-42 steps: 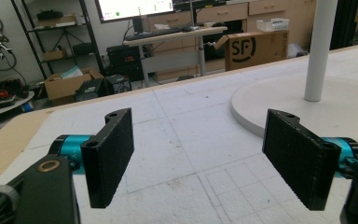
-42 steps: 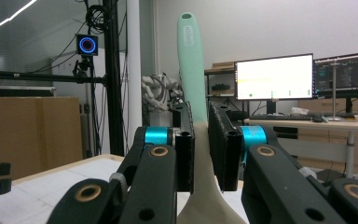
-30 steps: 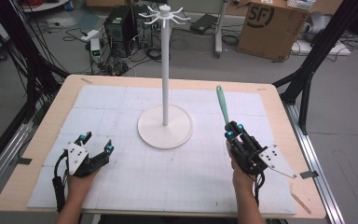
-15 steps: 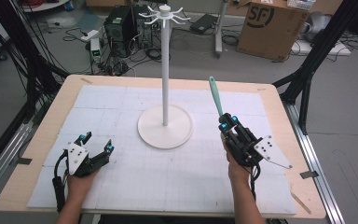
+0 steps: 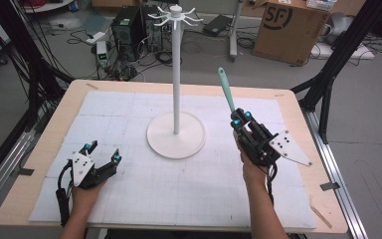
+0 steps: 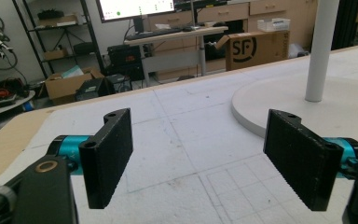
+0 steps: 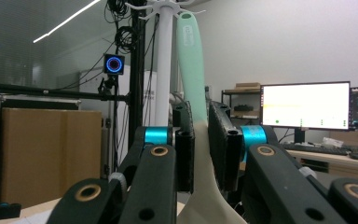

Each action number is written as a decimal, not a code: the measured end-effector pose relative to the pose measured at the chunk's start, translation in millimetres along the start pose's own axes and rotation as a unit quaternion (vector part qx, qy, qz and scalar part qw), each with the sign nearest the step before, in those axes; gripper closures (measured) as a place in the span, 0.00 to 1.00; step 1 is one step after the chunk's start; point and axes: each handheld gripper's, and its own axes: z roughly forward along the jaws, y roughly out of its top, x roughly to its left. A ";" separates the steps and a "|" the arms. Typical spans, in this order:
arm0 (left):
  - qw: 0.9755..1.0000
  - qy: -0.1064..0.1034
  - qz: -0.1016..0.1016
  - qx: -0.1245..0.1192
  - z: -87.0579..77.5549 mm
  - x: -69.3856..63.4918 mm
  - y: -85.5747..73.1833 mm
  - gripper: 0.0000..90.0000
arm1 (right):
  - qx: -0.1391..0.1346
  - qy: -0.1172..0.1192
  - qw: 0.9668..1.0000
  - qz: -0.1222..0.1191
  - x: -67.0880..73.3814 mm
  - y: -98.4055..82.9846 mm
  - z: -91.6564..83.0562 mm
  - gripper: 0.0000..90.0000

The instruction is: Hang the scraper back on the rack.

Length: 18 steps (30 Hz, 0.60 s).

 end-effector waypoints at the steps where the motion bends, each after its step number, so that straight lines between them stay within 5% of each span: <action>1: 1.000 0.000 0.000 0.000 0.0 0.0 0.0 0.27 | 0.000 0.002 1.000 -0.002 0.2 1.1 2.2 0.90; 18: 1.000 0.001 0.000 -0.001 0.1 0.1 0.0 0.25 | -0.003 0.011 1.000 0.001 1.3 14.2 36.1 0.90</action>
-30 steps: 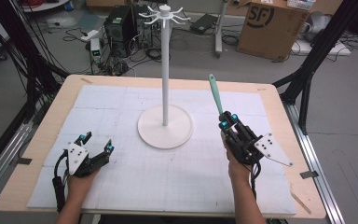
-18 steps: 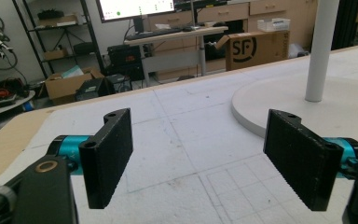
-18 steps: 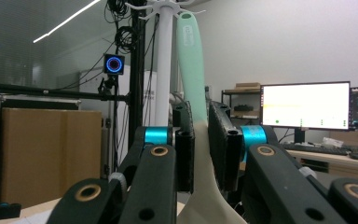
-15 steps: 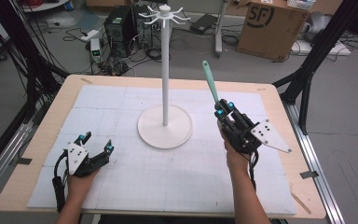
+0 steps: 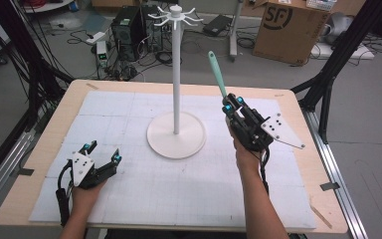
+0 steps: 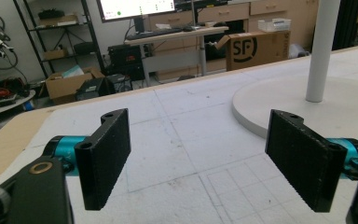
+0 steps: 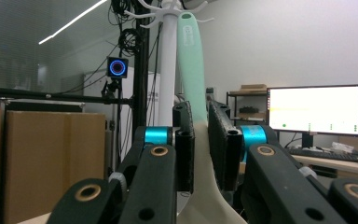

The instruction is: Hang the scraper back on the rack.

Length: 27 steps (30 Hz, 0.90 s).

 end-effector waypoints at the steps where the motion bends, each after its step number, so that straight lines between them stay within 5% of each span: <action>1: 1.000 0.000 0.000 0.000 -0.1 0.0 0.0 0.25 | -0.001 0.000 1.000 -0.001 -0.2 0.6 1.7 0.90; 27: 1.000 -0.001 0.001 0.000 -0.1 -0.3 0.0 0.26 | -0.009 0.009 1.000 0.001 -2.3 23.4 33.9 0.90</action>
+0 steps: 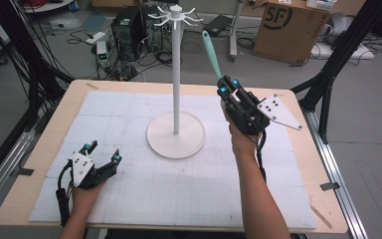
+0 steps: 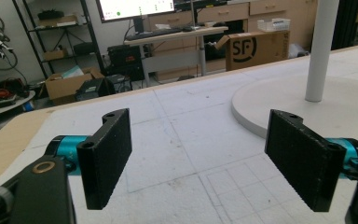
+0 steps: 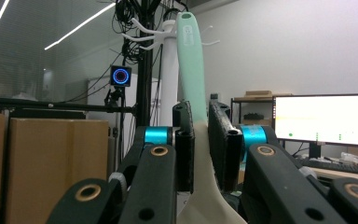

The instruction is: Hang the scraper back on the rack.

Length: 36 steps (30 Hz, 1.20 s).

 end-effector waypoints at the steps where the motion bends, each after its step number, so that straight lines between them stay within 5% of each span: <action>1: 1.000 -0.001 -0.001 0.000 0.0 -0.1 0.0 0.26 | 0.001 0.001 1.000 -0.002 -0.2 1.2 1.8 0.90; 36: 1.000 -0.001 0.001 0.000 -0.1 -0.1 0.1 0.26 | 0.010 0.011 1.000 -0.006 1.2 12.1 18.8 0.90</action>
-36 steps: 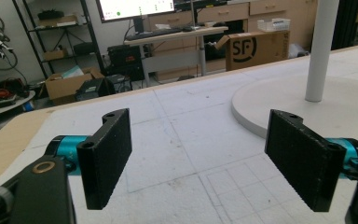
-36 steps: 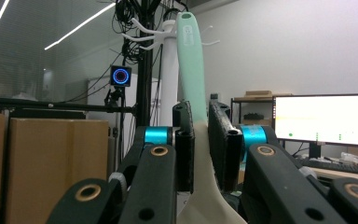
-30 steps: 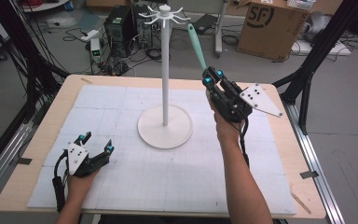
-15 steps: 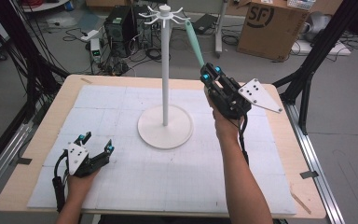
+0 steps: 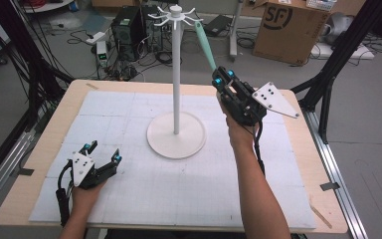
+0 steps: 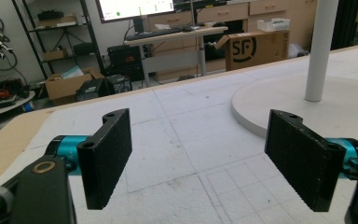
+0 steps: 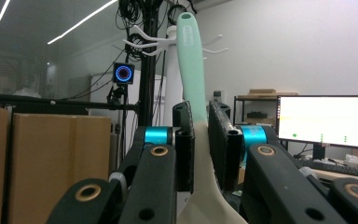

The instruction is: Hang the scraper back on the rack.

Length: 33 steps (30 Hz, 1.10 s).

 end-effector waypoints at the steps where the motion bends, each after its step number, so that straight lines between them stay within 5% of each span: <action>1: 1.000 0.000 0.000 0.000 0.0 -0.1 0.0 0.26 | 0.000 -0.002 1.000 0.002 -0.2 0.0 0.0 0.90; 33: 1.000 -0.001 -0.001 -0.001 0.0 -0.1 -0.1 0.26 | 0.014 -0.002 1.000 0.012 -2.0 -5.8 8.8 0.90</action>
